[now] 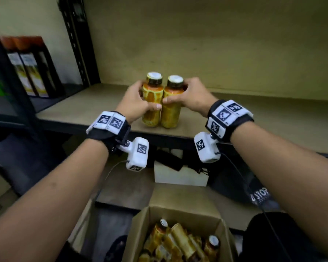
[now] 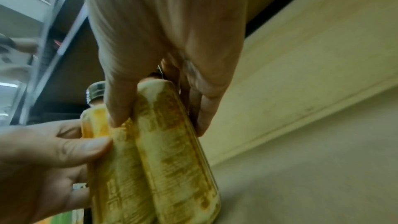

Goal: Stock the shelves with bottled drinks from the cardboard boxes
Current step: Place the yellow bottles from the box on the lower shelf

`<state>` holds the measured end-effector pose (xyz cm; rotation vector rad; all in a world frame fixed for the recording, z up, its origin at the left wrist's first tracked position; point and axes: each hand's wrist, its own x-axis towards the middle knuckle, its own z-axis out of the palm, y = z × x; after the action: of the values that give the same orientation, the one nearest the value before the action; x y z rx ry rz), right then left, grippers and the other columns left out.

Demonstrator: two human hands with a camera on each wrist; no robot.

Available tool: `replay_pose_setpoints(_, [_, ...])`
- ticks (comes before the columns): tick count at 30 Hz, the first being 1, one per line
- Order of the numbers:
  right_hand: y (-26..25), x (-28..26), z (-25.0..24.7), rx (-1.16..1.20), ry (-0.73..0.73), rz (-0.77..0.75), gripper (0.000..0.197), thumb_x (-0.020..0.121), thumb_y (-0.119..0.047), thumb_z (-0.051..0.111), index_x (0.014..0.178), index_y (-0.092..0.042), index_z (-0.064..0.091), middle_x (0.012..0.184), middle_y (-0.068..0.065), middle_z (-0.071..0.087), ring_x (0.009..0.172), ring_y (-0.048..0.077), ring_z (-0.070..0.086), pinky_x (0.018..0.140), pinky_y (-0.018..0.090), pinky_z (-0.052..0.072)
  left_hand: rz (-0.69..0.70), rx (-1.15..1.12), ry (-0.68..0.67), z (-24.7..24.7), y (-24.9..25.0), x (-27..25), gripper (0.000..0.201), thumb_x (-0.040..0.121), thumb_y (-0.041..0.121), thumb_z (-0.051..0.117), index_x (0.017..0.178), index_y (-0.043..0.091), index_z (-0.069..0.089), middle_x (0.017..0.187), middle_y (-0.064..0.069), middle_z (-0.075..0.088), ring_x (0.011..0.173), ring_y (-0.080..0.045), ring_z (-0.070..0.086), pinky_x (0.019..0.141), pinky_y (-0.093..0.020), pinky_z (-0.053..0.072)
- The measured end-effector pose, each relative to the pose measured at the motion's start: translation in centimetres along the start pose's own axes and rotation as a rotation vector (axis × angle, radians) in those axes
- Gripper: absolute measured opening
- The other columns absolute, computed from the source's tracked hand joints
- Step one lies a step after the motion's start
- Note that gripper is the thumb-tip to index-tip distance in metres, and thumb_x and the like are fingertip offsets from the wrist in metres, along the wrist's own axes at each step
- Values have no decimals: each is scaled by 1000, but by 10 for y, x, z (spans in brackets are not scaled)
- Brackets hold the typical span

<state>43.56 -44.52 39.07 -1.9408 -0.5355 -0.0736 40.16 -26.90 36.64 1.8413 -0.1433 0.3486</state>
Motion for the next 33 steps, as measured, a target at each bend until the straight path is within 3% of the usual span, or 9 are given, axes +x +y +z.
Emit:
replay_pose_setpoints(3, [11,22,7,6,-48,97,41,71,-14,86,106,-12,64,102,4,73,93,16,70,90,38,57,-67,-8,42,0,-11,15,64,74,10,80,130,14,49,118,-3,65,107,-19,63,95,-46,52])
replay_pose_setpoints(6, [7,43,10,-59,-125,194,63,69,-22,87,123,-11,57,110,3,70,100,19,67,93,42,55,-91,21,64,-8,-17,27,63,72,14,81,128,21,52,116,0,66,105,-19,64,91,-47,54])
replay_pose_setpoints(10, [10,71,22,-58,-129,202,71,71,-20,85,132,-13,50,118,1,64,110,22,62,100,44,50,-83,248,94,-24,-28,50,70,66,27,86,128,25,52,118,2,66,108,-19,62,94,-44,53])
replay_pose_setpoints(13, [19,101,40,-88,-84,158,61,71,-20,85,124,-15,58,115,0,67,107,20,64,100,42,50,-95,392,140,-37,-36,75,68,68,27,85,127,21,52,119,1,65,109,-19,62,96,-34,50])
replay_pose_setpoints(15, [24,128,52,-151,-68,123,56,67,-24,87,117,-17,64,114,1,70,104,20,66,99,42,51,-125,463,146,-47,-41,96,68,69,27,84,127,18,50,119,-2,64,110,-21,61,90,-26,47])
replay_pose_setpoints(21, [26,223,89,-307,-194,67,53,72,-33,84,120,-22,64,121,3,67,108,23,64,97,43,52,-232,616,131,-98,-66,175,80,72,28,82,135,14,34,127,-10,57,116,-30,56,94,-36,49])
replay_pose_setpoints(27, [37,312,141,-253,-238,-13,53,75,-28,82,123,-23,61,121,-1,67,108,19,63,96,43,53,-298,640,262,-154,-116,259,64,76,26,77,127,22,39,116,-10,62,102,-32,61,83,-36,52])
replay_pose_setpoints(30, [41,350,161,-242,-277,-40,51,75,-27,82,122,-23,60,117,-2,68,104,18,64,88,40,57,-318,678,285,-180,-134,296,54,83,27,68,127,20,38,115,-12,60,89,-27,56,76,-32,45])
replay_pose_setpoints(33, [44,378,173,-227,-306,-79,40,77,-23,81,111,-25,61,103,-7,66,95,14,64,77,34,60,-310,672,347,-201,-154,326,51,85,28,66,128,23,40,111,-10,60,94,-28,59,79,-33,45])
